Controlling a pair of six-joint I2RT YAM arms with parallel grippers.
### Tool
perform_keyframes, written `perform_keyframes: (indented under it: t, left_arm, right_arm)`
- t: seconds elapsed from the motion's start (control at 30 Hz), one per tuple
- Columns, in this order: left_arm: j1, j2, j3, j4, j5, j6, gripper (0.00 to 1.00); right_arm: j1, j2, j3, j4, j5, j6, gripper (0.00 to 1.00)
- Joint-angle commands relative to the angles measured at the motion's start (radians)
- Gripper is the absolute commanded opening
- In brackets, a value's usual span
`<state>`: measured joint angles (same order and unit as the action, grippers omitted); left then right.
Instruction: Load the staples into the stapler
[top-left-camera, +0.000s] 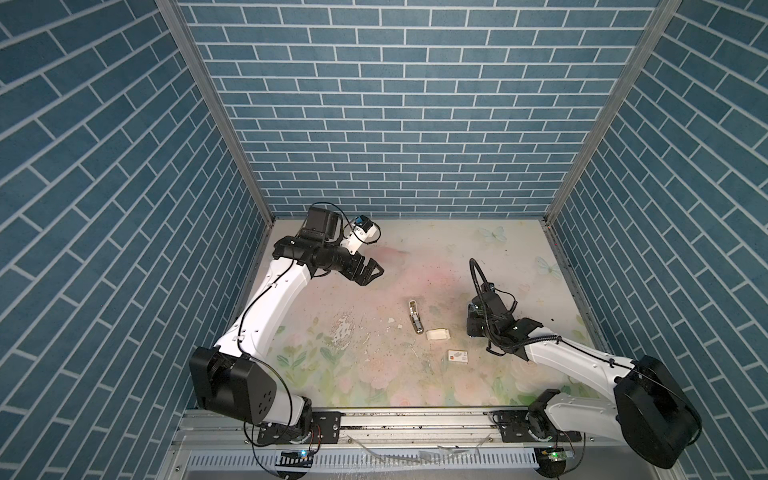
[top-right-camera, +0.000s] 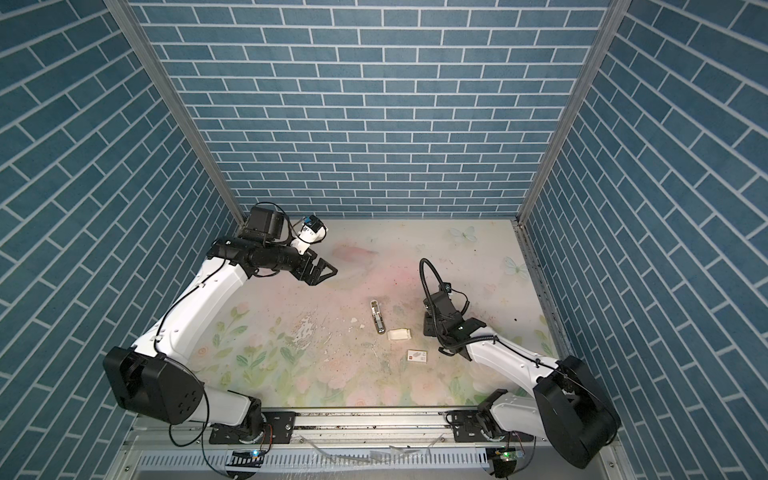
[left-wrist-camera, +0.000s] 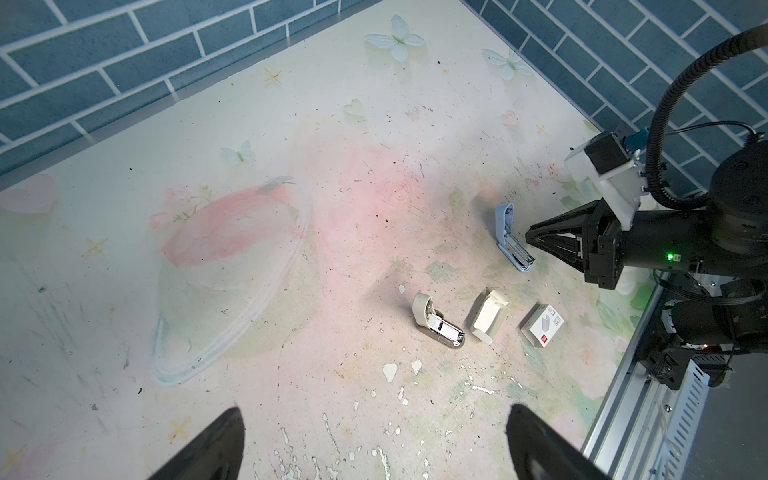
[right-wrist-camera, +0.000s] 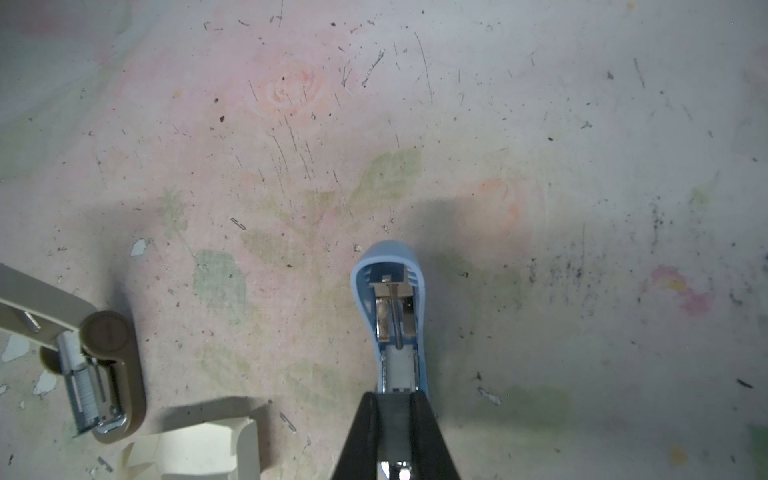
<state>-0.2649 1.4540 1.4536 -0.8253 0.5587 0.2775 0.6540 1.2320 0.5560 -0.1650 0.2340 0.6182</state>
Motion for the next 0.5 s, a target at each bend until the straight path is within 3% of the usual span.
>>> perform_keyframes:
  t: [0.0, 0.47]
  left_arm:
    - [0.005, 0.021, 0.004, -0.015, 0.004, -0.006, 1.00]
    - [0.005, 0.021, -0.007, -0.004, 0.004, -0.011, 1.00]
  right_arm:
    - [-0.007, 0.022, -0.016, 0.025, -0.013, -0.038, 0.08]
    - [-0.010, 0.056, -0.025, 0.042, -0.016, -0.035, 0.08]
